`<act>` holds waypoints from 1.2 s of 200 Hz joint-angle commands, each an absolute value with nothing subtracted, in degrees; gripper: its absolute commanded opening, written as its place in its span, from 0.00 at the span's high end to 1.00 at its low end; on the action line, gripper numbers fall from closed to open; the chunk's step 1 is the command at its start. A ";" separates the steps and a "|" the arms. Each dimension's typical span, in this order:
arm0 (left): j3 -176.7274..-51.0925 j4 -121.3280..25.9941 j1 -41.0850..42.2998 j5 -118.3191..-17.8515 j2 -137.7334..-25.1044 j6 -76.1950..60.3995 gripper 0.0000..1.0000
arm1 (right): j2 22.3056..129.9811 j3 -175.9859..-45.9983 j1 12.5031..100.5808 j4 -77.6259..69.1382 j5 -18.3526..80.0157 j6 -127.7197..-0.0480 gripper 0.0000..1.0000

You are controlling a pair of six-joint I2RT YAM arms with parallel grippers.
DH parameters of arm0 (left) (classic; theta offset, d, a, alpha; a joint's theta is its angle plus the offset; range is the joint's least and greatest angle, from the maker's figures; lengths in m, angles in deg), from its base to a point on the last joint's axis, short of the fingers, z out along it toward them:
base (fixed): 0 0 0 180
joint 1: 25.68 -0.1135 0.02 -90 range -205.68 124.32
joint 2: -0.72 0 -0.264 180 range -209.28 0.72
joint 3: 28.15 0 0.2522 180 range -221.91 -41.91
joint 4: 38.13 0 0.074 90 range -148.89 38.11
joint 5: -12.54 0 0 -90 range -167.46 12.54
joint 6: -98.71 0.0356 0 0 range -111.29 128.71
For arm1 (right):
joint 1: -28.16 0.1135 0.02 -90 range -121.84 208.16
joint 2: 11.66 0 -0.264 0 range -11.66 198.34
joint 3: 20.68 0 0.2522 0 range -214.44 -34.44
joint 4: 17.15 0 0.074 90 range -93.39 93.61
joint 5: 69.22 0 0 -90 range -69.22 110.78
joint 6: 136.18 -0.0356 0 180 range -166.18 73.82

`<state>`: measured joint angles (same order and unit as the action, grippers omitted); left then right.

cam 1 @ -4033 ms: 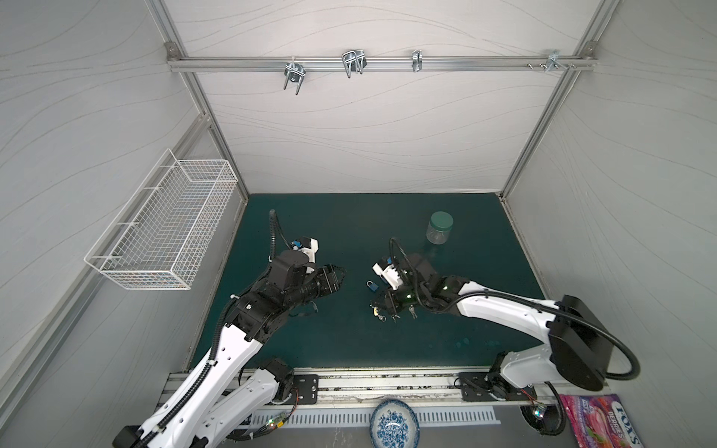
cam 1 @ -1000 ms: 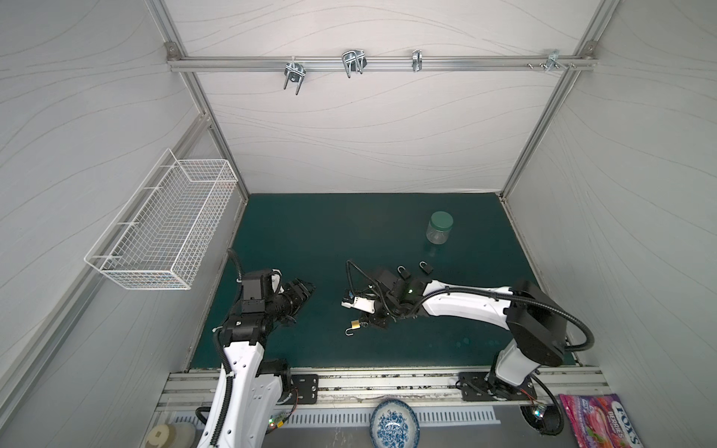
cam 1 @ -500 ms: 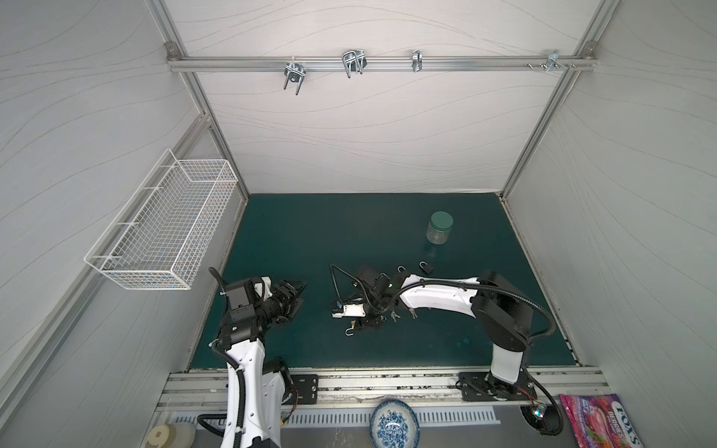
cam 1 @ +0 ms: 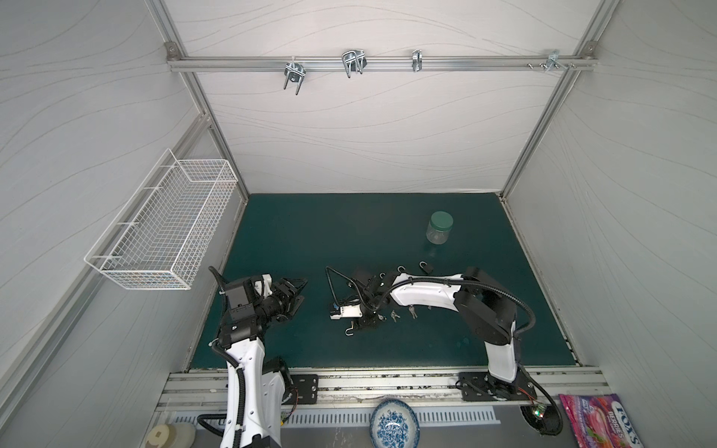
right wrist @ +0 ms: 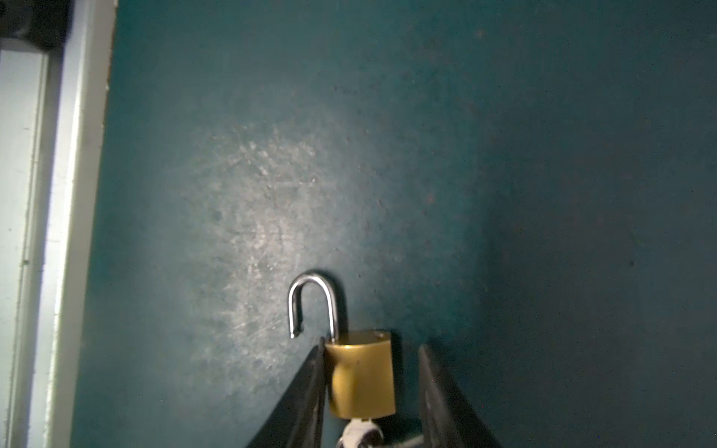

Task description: Lock with the key

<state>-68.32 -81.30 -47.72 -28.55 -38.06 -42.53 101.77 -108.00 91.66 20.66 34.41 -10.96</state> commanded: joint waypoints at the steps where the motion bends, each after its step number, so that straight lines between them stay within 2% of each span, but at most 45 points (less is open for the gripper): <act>1: -68.89 -79.45 -48.11 -27.49 -38.19 -42.93 0.35 | 102.97 -107.50 91.69 22.52 33.31 -9.31 0.68; 46: -70.12 -80.08 -48.23 -27.10 -37.94 -42.27 0.35 | 98.78 -106.52 92.14 21.52 32.20 -11.47 0.84; 58: -71.56 -80.89 -48.26 -27.01 -37.86 -40.76 0.35 | 95.77 -105.48 92.05 20.48 32.29 -12.83 0.88; 79: -73.66 -80.10 -47.63 -25.25 -38.02 -38.94 0.37 | 87.85 -101.50 91.39 16.30 31.85 -18.57 1.00; 106: -72.91 -69.79 -42.38 -23.20 -36.34 -42.35 0.38 | 76.76 -94.84 89.64 11.06 30.23 -27.15 1.00; 137: -74.84 -60.37 -28.31 -25.69 -34.92 -43.66 0.39 | 66.47 -89.93 86.70 10.73 33.35 -35.06 1.00; 183: -80.33 -60.51 -7.57 -31.33 -39.70 -35.59 0.39 | 55.92 -87.62 82.52 14.05 41.46 -41.72 1.00; 240: -85.72 -64.07 3.44 -32.72 -47.29 -29.07 0.46 | 51.42 -89.09 81.16 16.84 42.99 -41.96 1.00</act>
<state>-81.81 -63.53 0.73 -30.58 -45.91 -33.57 53.33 -87.80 81.57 15.44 40.81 -40.86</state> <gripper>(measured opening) 0.544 0.249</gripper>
